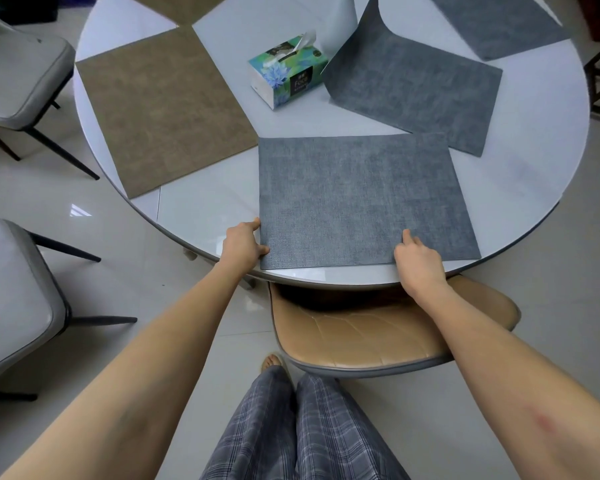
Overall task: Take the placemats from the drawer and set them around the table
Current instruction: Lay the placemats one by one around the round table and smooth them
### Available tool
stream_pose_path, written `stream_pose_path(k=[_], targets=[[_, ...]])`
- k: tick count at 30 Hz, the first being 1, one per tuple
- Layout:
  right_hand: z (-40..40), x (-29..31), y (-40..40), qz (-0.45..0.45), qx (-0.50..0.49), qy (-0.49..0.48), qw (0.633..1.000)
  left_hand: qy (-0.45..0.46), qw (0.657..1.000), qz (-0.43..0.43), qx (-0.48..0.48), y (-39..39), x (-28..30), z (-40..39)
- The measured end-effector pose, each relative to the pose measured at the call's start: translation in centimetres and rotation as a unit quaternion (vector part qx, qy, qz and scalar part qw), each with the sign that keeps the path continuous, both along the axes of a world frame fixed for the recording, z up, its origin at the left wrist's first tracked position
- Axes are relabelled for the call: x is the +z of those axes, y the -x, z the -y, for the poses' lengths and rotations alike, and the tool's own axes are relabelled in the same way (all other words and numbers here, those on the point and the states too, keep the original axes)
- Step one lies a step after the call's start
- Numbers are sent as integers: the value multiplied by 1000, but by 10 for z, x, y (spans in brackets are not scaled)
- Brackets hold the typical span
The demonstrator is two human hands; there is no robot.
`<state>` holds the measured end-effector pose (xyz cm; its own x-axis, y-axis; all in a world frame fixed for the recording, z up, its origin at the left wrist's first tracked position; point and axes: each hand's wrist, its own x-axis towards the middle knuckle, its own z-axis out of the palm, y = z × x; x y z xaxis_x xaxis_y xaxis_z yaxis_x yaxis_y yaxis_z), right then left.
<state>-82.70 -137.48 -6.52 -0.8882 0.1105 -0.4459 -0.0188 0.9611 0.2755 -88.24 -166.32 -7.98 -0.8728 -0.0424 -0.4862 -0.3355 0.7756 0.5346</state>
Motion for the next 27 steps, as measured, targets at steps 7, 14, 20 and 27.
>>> stream_pose_path(k=[7,14,20,27], targets=[[10,9,6,-12,-35,4,999,57,998,7,-38,-1,10,-5],[72,-1,61,-191,-4,264,945,120,952,-206,-193,12,1,-40],[64,-66,68,-131,64,209,967,240,926,-129,-261,12,-27,-61],[-19,-71,58,-170,-49,179,968,319,906,-108,-257,12,-20,-85]])
